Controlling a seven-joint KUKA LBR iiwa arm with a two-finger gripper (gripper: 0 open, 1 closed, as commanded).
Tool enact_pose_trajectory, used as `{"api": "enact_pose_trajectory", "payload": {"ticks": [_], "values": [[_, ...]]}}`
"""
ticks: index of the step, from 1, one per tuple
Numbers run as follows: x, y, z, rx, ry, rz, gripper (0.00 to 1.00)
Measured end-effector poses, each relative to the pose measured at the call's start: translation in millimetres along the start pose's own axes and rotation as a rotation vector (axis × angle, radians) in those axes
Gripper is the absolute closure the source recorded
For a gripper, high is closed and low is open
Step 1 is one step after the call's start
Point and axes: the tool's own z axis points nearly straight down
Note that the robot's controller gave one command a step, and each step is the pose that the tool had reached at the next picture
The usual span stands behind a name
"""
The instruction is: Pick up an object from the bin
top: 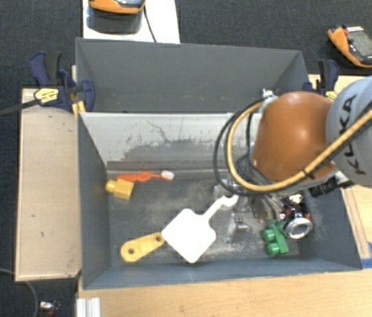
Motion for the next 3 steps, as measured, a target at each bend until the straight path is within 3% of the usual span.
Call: {"api": "enact_pose_trajectory", "payload": {"ticks": [1, 2, 3], "values": [[-1.8, 0, -4, -0.001, -0.008, 0.003, 0.0], [-73.8, -16, 32, 0.001, -0.014, -0.292, 0.0], [-128.4, -18, 47, 0.001, -0.014, -0.356, 0.0]]}}
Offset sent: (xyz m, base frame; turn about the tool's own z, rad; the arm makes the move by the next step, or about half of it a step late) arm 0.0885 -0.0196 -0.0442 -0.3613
